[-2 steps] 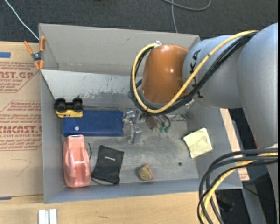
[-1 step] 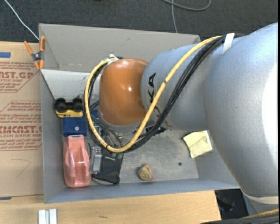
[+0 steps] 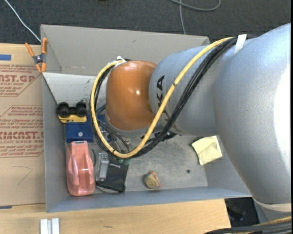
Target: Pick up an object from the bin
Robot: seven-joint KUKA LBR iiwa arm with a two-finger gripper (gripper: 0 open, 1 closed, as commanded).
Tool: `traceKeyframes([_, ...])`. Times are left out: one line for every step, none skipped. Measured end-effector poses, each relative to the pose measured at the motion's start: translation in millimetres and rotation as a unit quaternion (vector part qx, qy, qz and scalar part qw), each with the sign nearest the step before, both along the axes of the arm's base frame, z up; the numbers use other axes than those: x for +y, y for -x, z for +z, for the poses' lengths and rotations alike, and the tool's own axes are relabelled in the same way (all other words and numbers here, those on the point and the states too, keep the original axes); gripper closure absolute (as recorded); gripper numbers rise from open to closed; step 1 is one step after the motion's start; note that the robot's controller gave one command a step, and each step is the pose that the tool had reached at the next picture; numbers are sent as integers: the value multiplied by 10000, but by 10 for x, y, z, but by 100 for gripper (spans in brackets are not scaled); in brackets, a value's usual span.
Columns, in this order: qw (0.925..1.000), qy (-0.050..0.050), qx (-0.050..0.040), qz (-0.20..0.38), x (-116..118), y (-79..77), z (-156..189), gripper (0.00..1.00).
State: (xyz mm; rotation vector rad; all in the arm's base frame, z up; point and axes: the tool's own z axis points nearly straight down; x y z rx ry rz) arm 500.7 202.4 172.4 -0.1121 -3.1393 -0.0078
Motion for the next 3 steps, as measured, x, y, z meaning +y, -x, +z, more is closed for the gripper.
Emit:
traceKeyframes([10000,-25,-19,95,-155,123,-800,0])
traceKeyframes([9999,-12,-44,163,-457,177,-1009,0])
traceKeyframes([9998,-11,-38,175,-452,177,-1004,0])
